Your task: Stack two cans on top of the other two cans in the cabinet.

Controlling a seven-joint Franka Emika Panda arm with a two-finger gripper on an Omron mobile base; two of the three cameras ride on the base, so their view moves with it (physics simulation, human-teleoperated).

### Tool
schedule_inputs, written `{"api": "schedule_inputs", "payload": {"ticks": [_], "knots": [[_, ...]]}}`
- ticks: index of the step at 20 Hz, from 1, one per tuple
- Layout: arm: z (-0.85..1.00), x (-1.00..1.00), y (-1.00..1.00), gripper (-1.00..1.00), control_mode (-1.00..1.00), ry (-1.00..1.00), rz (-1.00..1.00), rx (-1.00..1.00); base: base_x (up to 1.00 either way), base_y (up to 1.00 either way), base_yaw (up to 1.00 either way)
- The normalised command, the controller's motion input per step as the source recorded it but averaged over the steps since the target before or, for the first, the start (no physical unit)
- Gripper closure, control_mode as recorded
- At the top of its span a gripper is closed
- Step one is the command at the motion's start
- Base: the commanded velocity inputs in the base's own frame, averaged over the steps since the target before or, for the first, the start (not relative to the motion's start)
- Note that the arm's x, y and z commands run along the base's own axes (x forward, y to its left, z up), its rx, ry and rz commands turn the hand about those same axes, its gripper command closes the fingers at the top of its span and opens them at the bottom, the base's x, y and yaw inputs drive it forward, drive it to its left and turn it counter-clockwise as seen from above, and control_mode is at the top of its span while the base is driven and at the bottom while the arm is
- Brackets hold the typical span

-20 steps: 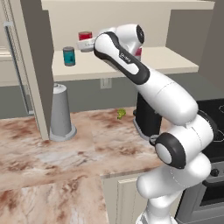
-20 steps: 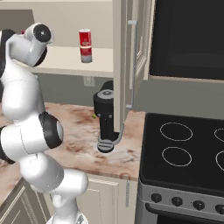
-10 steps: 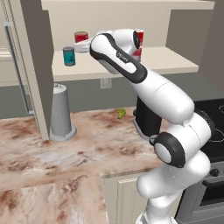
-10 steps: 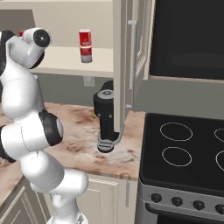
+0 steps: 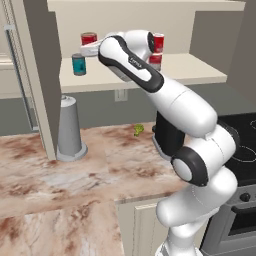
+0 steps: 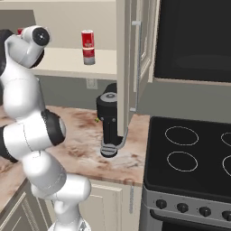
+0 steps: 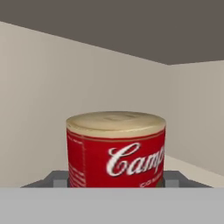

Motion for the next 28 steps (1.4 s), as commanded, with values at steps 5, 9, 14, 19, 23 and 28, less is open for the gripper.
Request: {"api": "schedule_inputs", "payload": {"ticks": [5,9,14,19,23,28], "knots": [[0.00,0.22,0.14,1.00,-1.00,0.00,0.00,0.00,0.00,0.00,0.00],[-0.02,0.25,0.12,1.00,-1.00,0.00,0.00,0.00,0.00,0.00,0.00],[0.00,0.19,0.10,1.00,-1.00,0.00,0.00,0.00,0.00,0.00,0.00],[0.00,0.08,0.16,1.00,-1.00,0.00,0.01,0.00,0.00,0.00,0.00],[-0.06,0.02,0.14,1.00,-1.00,0.00,0.00,0.00,0.00,0.00,0.00],[-0.10,0.10,0.03,1.00,-1.00,0.00,0.00,0.00,0.00,0.00,0.00]]}}
